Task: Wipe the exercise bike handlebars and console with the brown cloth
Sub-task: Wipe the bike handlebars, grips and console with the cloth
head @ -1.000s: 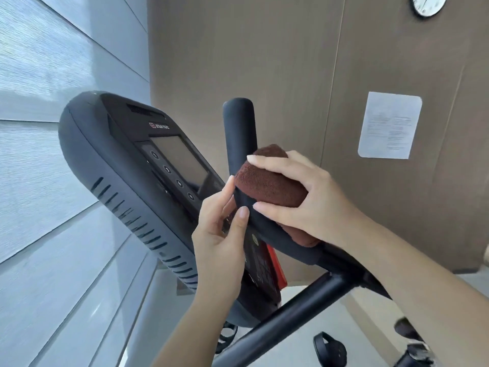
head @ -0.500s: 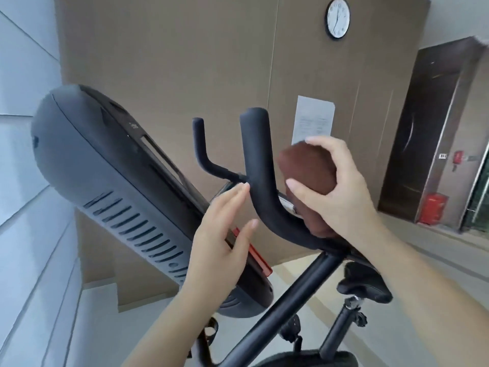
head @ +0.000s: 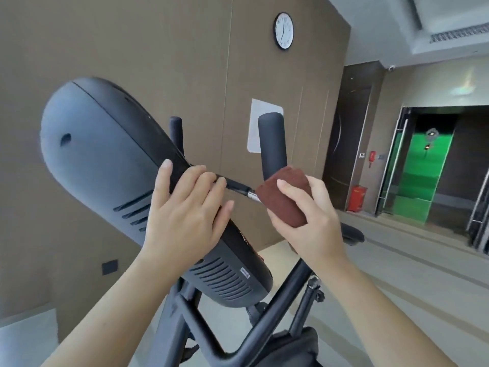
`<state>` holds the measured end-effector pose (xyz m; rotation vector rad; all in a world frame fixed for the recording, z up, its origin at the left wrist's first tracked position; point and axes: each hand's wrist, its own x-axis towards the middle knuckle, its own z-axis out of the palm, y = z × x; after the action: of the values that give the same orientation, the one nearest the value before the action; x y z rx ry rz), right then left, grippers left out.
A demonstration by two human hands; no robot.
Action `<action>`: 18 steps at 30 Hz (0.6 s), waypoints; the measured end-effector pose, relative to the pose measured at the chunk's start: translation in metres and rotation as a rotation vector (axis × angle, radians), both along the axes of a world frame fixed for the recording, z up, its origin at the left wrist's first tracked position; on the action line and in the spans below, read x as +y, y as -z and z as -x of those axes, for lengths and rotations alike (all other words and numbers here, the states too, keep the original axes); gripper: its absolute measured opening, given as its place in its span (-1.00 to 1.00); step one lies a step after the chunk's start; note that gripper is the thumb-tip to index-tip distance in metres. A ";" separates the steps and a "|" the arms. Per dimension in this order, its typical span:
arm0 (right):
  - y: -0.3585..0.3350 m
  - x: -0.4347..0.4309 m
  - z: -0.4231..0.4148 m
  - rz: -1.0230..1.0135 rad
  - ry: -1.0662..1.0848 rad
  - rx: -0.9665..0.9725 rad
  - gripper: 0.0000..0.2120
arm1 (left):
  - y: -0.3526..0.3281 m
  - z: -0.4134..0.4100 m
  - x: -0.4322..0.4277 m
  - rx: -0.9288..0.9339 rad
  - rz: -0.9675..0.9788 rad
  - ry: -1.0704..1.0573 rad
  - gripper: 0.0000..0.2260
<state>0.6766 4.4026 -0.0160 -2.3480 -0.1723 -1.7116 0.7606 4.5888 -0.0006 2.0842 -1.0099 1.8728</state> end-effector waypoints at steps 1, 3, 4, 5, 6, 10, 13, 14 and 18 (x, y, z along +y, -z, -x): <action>-0.002 0.002 0.000 -0.044 -0.014 -0.002 -0.58 | 0.001 -0.004 0.002 -0.017 -0.018 -0.002 -0.70; -0.012 0.010 0.000 -0.128 -0.014 -0.044 -0.57 | 0.004 -0.008 0.005 -0.033 -0.046 0.031 -0.66; -0.020 0.016 0.000 -0.153 0.007 -0.088 -0.56 | 0.005 -0.009 0.007 -0.035 -0.052 0.052 -0.63; -0.028 0.021 -0.002 -0.166 0.029 -0.135 -0.56 | 0.007 -0.009 0.008 -0.034 -0.052 0.068 -0.61; -0.037 0.027 -0.004 -0.175 0.048 -0.172 -0.57 | 0.009 -0.008 0.010 -0.032 -0.052 0.080 -0.60; -0.055 0.047 -0.015 -0.174 0.157 -0.148 -0.57 | 0.020 -0.002 0.020 -0.054 -0.062 0.111 -0.58; -0.031 0.044 -0.006 -0.082 0.208 -0.113 -0.55 | 0.020 -0.003 0.026 -0.094 -0.028 0.126 -0.56; -0.018 0.041 -0.001 -0.045 0.222 -0.099 -0.55 | 0.019 -0.003 0.026 -0.109 -0.016 0.130 -0.55; 0.019 0.024 0.011 -0.010 0.209 -0.063 -0.58 | 0.006 -0.011 0.019 -0.158 0.011 0.119 -0.52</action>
<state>0.6652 4.4267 -0.0346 -2.3784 0.0740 -1.8756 0.7717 4.6078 -0.0065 1.8503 -1.1280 2.0021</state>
